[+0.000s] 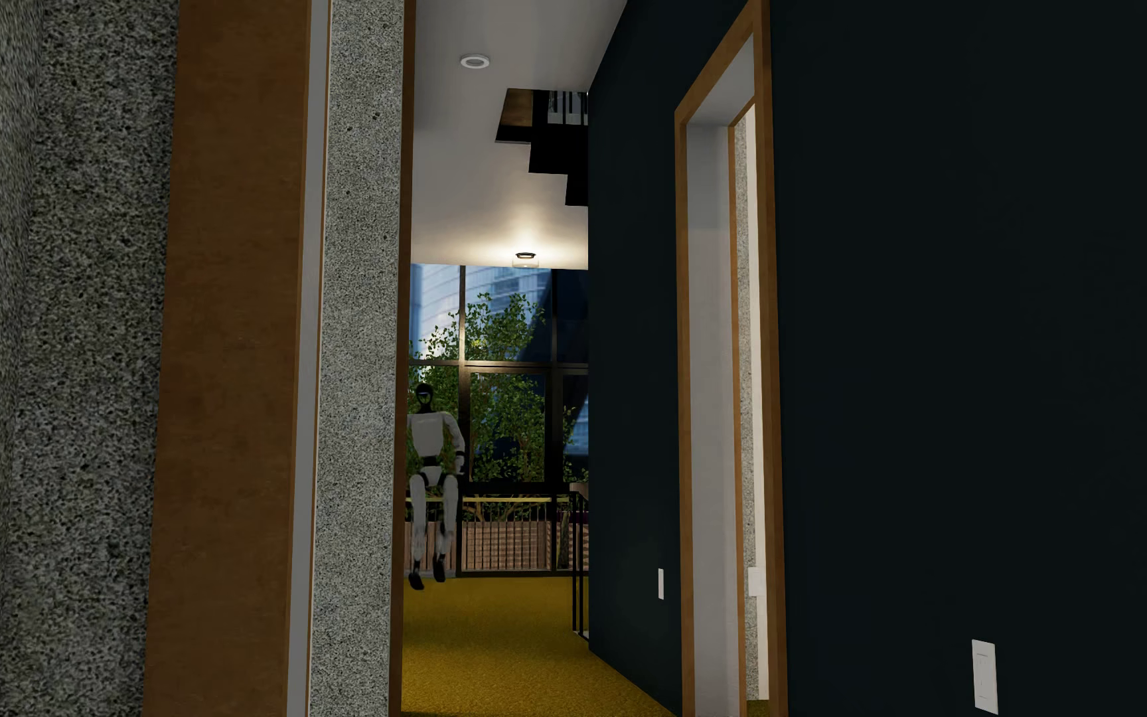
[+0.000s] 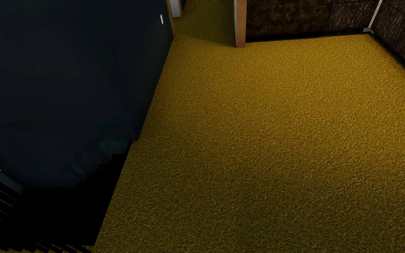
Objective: Walk to the door
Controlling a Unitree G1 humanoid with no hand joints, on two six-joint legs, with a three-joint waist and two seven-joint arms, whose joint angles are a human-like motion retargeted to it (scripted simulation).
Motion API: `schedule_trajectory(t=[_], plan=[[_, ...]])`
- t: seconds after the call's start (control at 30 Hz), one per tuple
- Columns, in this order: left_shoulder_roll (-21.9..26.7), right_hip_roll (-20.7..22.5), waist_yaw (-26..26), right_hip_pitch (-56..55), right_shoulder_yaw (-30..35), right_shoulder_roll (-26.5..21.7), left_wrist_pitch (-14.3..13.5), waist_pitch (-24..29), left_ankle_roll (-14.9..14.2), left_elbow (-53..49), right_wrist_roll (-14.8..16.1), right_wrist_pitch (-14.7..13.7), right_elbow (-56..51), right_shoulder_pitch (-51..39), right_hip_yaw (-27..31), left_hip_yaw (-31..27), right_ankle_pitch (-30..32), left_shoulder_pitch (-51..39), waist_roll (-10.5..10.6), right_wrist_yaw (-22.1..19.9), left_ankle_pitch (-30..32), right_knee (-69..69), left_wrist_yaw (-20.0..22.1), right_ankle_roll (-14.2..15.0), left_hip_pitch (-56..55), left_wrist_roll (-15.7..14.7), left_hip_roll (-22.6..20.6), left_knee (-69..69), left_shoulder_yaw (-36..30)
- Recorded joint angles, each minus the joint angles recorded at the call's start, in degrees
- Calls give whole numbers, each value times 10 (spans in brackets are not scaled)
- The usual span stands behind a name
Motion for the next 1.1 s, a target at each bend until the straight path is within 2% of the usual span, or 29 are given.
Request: schedule_trajectory(t=[0.03, 0.1, 0.13, 0.2, 0.23, 0.27, 0.3, 0.33, 0.37, 0.43, 0.47, 0.5, 0.53, 0.57, 0.63, 0.67, 0.73, 0.8, 0.87, 0.93, 0.97, 1.0, 1.03, 1.07, 1.1], plan=[[3, 6, 14, 13, -11, -4, 0, -12, 0, -21, 0, 0, 2, -17, 0, 0, -25, 3, 6, 0, 31, -9, 0, 0, -91, 0, -5, 121, -10], [7, 15, 74, 64, -51, -11, 0, -23, 0, -36, 0, 0, -16, -43, 0, 0, -44, 8, -2, 0, -10, -43, 0, 0, -229, 0, -23, 280, -13], [6, 16, 98, 95, -86, -13, 0, -25, 0, -27, 0, 0, -40, -51, 0, 0, -47, 10, -14, 0, -16, -64, 0, 0, -284, 0, -37, 291, -13], [8, 19, 124, 173, -166, -17, 0, -19, 0, -10, 0, 0, -111, -57, 0, 0, -53, 13, -33, 0, 27, -98, 0, 0, -350, 0, -59, 172, -23], [10, 23, 136, 204, -197, -20, 0, -8, 0, -6, 0, 0, -144, -59, 0, 0, -64, 13, -38, 0, 60, -102, 0, 0, -355, 0, -65, 66, -27], [11, 32, 143, 233, -218, -22, 0, 1, 0, -2, 0, 0, -169, -60, 0, 0, -76, 11, -36, 0, 64, -104, 0, 0, -349, 0, -64, -42, -27], [12, 44, 146, 260, -227, -23, 0, 4, 0, 0, 0, 0, -184, -61, 0, 0, -87, 12, -35, 0, -7, -110, 0, 0, -344, 0, -60, -131, -23], [15, 51, 147, 285, -227, -21, 0, 4, 0, 1, 0, 0, -190, -59, 0, 0, -95, 12, -36, 0, -119, -111, 0, 0, -344, 0, -55, -155, -18], [18, 53, 142, 303, -220, -16, 0, 2, 0, 4, 0, 0, -187, -56, 0, 0, -99, 7, -41, 0, -124, -107, 0, 0, -370, 0, -53, -154, -15], [20, 34, 161, 328, -174, -2, 0, -11, 0, 24, 0, 0, -152, -33, 0, 0, -68, -13, -57, 0, -14, -88, 0, 0, -382, 0, -58, -128, -21], [16, 17, 160, 313, -117, 3, 0, -31, 0, 35, 0, 0, -120, -22, 0, 0, -21, -15, -68, 0, 23, -55, 0, 0, -393, 0, -64, -109, -17], [15, -10, 150, 274, -56, 10, 0, -43, 0, 45, 0, 0, -82, -13, 0, 0, 58, -21, -79, 0, 20, 28, 0, 0, -384, 0, -75, -95, -23], [17, -46, 139, 212, -1, 19, 0, -44, 0, 53, 0, 0, -44, -6, 0, 0, 126, -35, -91, 0, -12, 138, 0, 0, -351, 0, -82, -96, -39], [21, -59, 117, 139, 46, 25, 0, -45, 0, 55, 0, 0, -14, -3, 0, 0, 111, -57, -94, 0, -47, 242, 0, 0, -322, 0, -89, -101, -58], [26, -61, 50, 44, 99, 26, 0, -31, 0, 47, 0, 0, 16, 19, 0, 0, 6, -92, -74, 0, -124, 365, 0, 0, -228, 0, -82, -124, -44], [30, -52, 27, 17, 108, 23, 0, -21, 0, 29, 0, 0, 19, 37, 0, 0, -29, -100, -63, 0, -168, 359, 0, 0, -172, 0, -72, -138, -9], [43, -34, 16, -24, 133, 26, 0, -4, 0, -26, 0, 0, 24, 57, 0, 0, -63, -109, -51, 0, -243, 228, 0, 0, -77, 0, -60, -141, 87], [50, -21, 15, -25, 172, 29, 0, 7, 0, -74, 0, 0, 31, 47, 0, 0, -3, -114, -48, 0, -274, 24, 0, 0, -16, 0, -61, -145, 165], [47, -15, 15, -28, 147, 28, 0, 5, 0, -91, 0, 0, 19, 29, 0, 0, 95, -123, -41, 0, -290, -107, 0, 0, 28, 0, -55, -141, 189], [39, -17, 10, -25, 86, 18, 0, 20, 0, -88, 0, 0, -6, 9, 0, 0, 59, -114, -31, 0, -279, -75, 0, 0, 91, 0, -38, -149, 164], [36, -17, 7, -26, 50, 15, 0, 16, 0, -79, 0, 0, -20, -1, 0, 0, 67, -100, -29, 0, -252, -43, 0, 0, 107, 0, -28, -155, 140], [30, -8, 10, -26, 21, 13, 0, 8, 0, -58, 0, 0, -28, -11, 0, 0, 61, -84, -24, 0, -192, -19, 0, 0, 112, 0, -16, -155, 106], [21, 2, 11, -5, -6, 11, 0, 2, 0, -26, 0, 0, -33, -22, 0, 0, 29, -66, -20, 0, -100, -9, 0, 0, 90, 0, -2, -117, 61], [12, 9, 10, 26, -38, 9, 0, -3, 0, 9, 0, 0, -38, -34, 0, 0, -5, -57, -15, 0, -11, -12, 0, 0, 23, 0, 11, -21, 5], [6, 15, 16, 41, -67, 7, 0, -13, 0, 34, 0, 0, -45, -50, 0, 0, -32, -57, -13, 0, 30, -23, 0, 0, -74, 0, 10, 107, -53]])
